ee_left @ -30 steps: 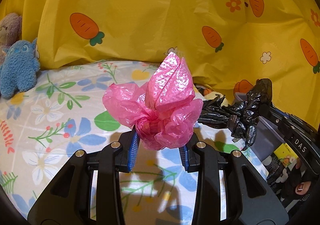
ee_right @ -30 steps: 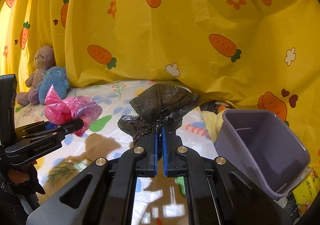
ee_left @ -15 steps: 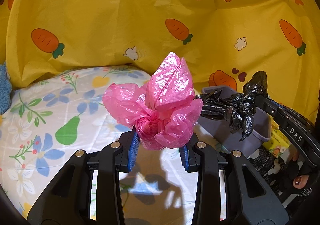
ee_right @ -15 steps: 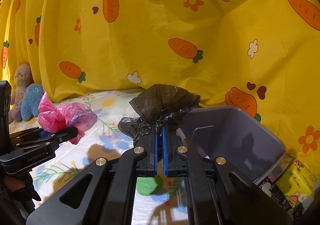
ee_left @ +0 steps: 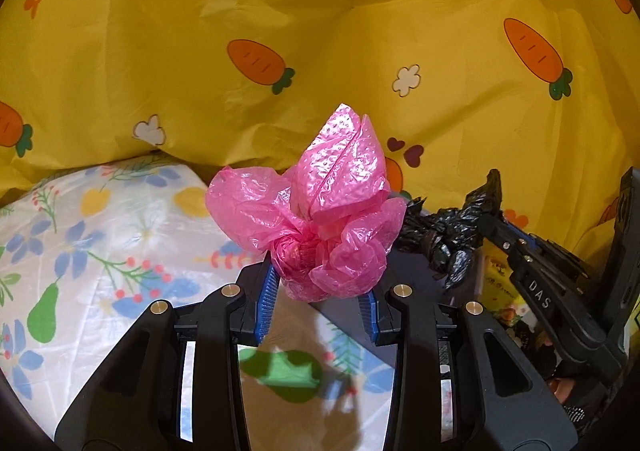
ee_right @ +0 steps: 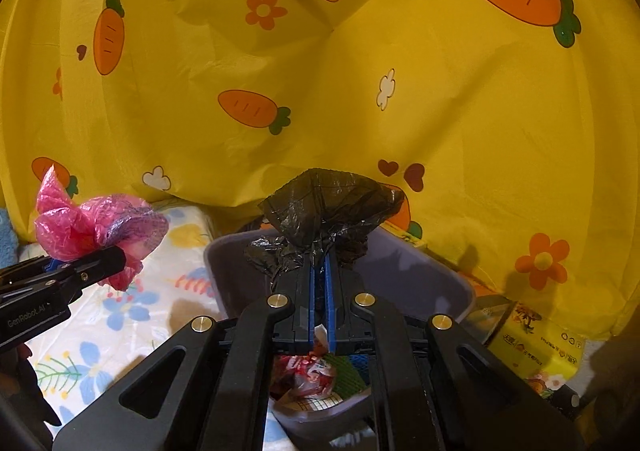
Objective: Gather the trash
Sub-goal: 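Carry the pink bag and black bag over the grey bin with both tools, then open both tools to drop the pink and black bags into the bin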
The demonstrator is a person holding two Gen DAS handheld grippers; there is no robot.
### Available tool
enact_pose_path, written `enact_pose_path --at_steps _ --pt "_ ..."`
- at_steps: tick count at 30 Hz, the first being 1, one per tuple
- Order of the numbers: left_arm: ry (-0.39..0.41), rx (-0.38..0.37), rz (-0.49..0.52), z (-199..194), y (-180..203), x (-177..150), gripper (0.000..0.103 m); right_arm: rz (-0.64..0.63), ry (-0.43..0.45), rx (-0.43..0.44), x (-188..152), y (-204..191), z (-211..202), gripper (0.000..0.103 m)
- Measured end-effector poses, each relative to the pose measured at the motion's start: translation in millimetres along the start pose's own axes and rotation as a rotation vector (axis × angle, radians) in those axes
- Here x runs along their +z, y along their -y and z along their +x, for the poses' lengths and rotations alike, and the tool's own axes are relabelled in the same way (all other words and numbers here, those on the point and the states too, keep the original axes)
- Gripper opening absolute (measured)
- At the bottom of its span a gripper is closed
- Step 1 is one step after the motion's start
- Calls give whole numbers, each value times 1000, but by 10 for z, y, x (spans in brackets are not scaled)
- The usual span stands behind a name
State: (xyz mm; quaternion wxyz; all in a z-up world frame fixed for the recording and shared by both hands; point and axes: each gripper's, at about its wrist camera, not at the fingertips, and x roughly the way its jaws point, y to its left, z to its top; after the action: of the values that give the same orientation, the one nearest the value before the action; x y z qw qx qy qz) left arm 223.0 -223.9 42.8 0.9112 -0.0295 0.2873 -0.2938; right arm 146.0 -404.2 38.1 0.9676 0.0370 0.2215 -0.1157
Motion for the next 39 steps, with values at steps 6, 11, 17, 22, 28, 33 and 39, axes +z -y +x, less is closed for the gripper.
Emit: enact_pose_path --at_steps 6,11,17,22,28,33,39 --pt "-35 -77 7 329 269 56 35 16 -37 -20 -91 111 73 5" --pt "-60 -133 6 497 393 65 35 33 -55 -25 -121 156 122 6" --pt "-100 -207 -43 656 363 44 36 43 -68 -22 -155 177 169 6" --pt "-117 -235 -65 734 322 2 37 49 -75 -23 -167 191 197 6" --pt "-131 -259 -70 772 322 -29 47 43 -80 -15 -178 180 222 14" --pt "-98 -217 -97 706 230 -42 80 38 -63 -15 -195 170 201 44" --pt "-75 -103 -124 559 31 -85 94 49 -18 -21 -214 133 121 80"
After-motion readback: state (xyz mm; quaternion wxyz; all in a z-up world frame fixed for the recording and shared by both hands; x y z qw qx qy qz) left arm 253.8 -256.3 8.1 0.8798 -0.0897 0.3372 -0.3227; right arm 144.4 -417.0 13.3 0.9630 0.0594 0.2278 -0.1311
